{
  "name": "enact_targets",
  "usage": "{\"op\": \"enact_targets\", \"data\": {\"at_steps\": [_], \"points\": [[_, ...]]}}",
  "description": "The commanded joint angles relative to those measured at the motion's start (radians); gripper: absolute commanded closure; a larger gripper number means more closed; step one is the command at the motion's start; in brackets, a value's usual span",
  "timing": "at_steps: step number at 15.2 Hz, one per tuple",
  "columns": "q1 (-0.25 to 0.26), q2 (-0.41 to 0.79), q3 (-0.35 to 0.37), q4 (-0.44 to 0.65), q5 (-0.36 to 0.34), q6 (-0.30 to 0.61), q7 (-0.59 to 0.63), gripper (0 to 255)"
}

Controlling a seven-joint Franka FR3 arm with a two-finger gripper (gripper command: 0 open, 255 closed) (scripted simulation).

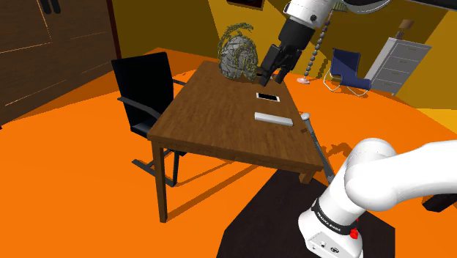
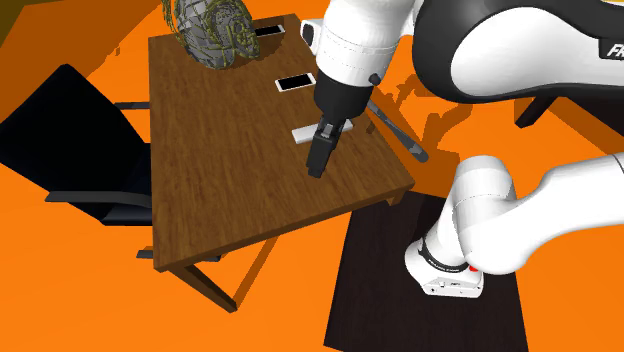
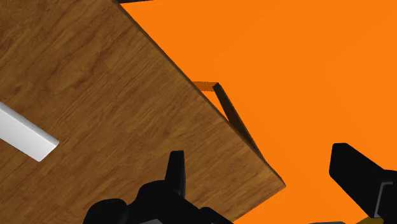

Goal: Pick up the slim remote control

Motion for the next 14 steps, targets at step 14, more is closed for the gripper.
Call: {"op": "enact_targets", "data": {"at_steps": [14], "points": [[-0.043,0.091,-0.271,-0.172,-0.174,0.189,-0.411,0]]}}
